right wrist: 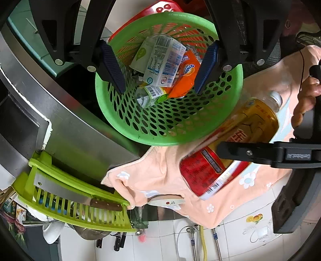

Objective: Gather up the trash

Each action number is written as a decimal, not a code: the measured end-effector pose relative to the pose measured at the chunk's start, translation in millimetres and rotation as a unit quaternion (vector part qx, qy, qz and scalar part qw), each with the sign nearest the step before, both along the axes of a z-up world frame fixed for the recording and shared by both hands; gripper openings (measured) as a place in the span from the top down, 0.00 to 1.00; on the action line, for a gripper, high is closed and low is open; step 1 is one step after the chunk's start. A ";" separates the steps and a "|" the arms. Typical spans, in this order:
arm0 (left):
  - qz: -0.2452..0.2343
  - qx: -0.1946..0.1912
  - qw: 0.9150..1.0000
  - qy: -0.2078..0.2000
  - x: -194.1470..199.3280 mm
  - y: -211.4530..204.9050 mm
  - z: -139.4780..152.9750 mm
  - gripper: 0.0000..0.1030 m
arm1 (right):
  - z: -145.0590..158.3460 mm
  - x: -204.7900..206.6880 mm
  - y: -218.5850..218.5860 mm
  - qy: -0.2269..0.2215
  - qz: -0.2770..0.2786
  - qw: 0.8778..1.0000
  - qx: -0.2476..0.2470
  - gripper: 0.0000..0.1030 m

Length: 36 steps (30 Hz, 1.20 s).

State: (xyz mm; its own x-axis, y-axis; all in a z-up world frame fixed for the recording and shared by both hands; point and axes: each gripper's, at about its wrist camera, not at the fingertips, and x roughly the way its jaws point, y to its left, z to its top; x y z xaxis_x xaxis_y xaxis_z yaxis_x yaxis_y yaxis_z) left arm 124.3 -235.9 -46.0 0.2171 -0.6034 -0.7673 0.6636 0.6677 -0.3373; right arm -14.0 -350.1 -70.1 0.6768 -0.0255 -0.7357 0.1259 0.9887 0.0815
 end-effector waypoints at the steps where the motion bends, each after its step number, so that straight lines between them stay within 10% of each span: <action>1: 0.001 -0.002 1.000 0.003 0.5 -0.7 -1.2 0.31 | 0.1 -0.4 0.1 0.000 0.000 1.000 0.001 0.33; 36: 0.059 0.044 0.995 -0.071 -7.6 57.2 18.7 0.20 | 9.4 -0.2 16.1 -0.023 0.009 0.999 0.026 0.28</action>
